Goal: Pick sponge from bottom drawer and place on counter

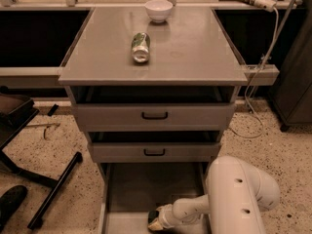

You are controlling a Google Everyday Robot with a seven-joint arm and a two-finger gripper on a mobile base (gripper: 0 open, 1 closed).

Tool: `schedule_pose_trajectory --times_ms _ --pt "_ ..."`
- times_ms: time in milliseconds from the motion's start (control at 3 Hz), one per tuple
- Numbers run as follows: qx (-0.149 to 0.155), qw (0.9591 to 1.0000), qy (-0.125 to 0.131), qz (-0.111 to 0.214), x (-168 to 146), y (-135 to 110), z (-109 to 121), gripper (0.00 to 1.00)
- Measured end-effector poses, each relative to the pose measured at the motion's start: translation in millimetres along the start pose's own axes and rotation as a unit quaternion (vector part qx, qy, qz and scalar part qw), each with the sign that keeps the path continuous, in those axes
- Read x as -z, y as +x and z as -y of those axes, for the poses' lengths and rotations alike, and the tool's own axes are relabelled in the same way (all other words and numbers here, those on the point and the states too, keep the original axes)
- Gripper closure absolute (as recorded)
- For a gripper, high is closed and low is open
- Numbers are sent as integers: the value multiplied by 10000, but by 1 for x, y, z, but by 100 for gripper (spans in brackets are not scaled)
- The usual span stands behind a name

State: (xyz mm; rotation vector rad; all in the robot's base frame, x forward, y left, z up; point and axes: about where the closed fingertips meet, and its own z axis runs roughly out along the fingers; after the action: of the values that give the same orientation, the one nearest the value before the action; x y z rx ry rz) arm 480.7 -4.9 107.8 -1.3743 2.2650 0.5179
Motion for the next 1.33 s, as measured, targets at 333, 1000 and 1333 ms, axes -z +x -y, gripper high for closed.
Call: schedule_pose_trajectory --times_ms 333,1000,1333 --pt "88 9997 4 214 35 -20 -9 100" --pt "584 9915 -273 1128 142 -92 -29 100" --pt "586 9915 -270 1127 142 -92 -28 100"
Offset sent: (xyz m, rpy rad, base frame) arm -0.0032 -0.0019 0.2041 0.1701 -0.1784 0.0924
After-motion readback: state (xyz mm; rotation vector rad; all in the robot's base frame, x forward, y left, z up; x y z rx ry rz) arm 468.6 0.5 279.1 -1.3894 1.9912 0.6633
